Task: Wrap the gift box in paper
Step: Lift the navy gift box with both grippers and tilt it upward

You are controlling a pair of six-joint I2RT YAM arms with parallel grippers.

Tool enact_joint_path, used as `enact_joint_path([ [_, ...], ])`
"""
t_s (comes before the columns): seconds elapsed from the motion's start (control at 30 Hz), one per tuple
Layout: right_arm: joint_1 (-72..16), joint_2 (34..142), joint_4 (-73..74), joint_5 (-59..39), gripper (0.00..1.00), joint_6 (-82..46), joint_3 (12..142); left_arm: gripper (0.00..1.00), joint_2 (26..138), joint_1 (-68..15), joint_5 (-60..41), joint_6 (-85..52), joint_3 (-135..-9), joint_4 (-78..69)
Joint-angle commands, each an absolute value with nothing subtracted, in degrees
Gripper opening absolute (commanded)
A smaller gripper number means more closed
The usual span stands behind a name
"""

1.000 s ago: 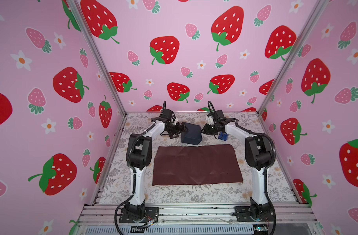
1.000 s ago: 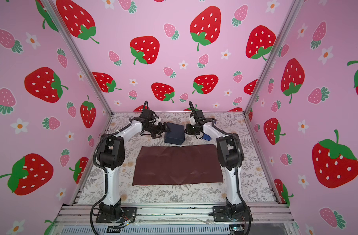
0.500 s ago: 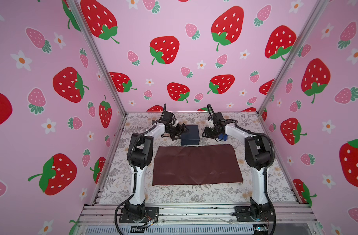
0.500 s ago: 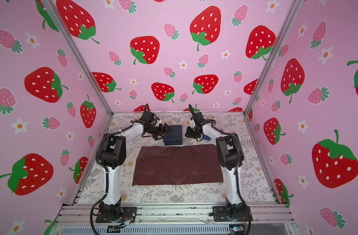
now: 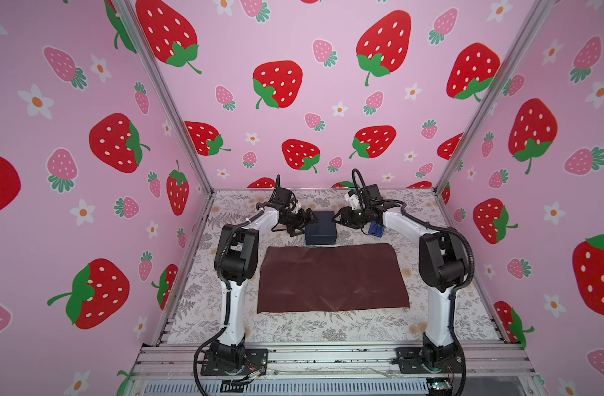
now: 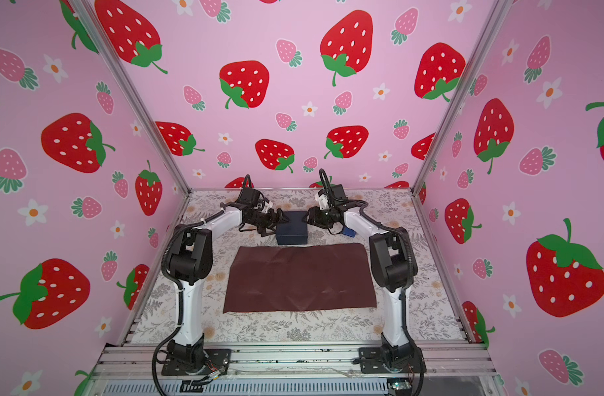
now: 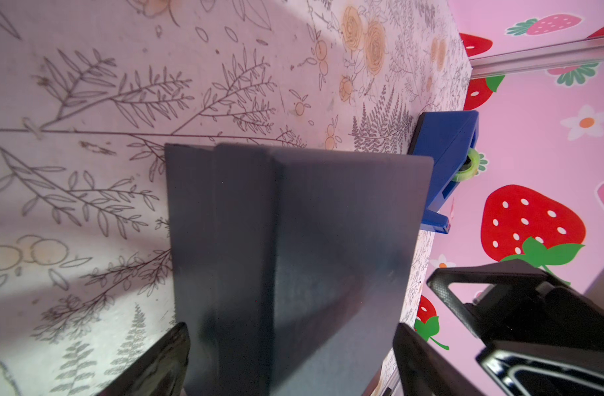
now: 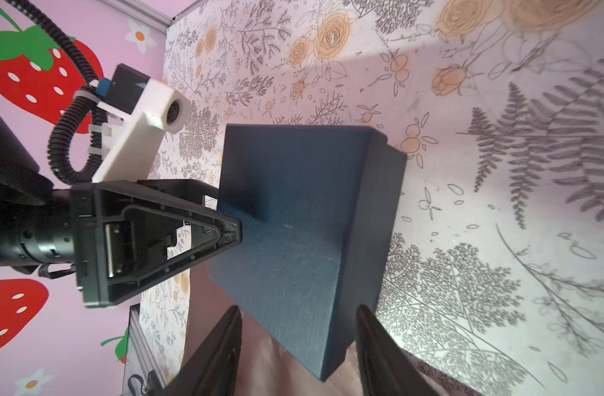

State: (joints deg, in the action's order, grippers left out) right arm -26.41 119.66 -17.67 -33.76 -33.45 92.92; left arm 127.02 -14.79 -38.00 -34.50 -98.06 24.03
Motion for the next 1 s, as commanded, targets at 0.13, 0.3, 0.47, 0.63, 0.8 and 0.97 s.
enact_joint_path([
  [0.13,-26.63,123.65,-16.20,-36.88,0.51,-35.62,92.49,0.94,126.03,-14.44,-38.57,-34.04,-98.10,24.79],
  [0.3,-26.24,124.29,-15.68,-34.65,0.40,-36.11,91.05,0.94,125.22,-14.14,-37.99,-33.50,-97.59,24.71],
  [0.47,-24.41,122.43,-13.81,-31.60,0.32,-37.18,86.40,0.97,123.38,-13.33,-38.37,-33.24,-95.67,23.21],
  [0.63,-23.16,121.99,-12.54,-32.60,0.29,-37.44,84.21,0.98,123.40,-12.91,-39.97,-32.43,-95.57,23.12],
  [0.8,-22.85,122.21,-12.20,-33.13,0.28,-37.35,83.52,0.99,122.88,-12.91,-40.40,-32.89,-94.26,20.87],
  [0.97,-22.76,122.43,-12.12,-33.42,0.27,-37.25,83.47,0.99,123.86,-12.91,-43.04,-35.44,-93.31,16.76],
])
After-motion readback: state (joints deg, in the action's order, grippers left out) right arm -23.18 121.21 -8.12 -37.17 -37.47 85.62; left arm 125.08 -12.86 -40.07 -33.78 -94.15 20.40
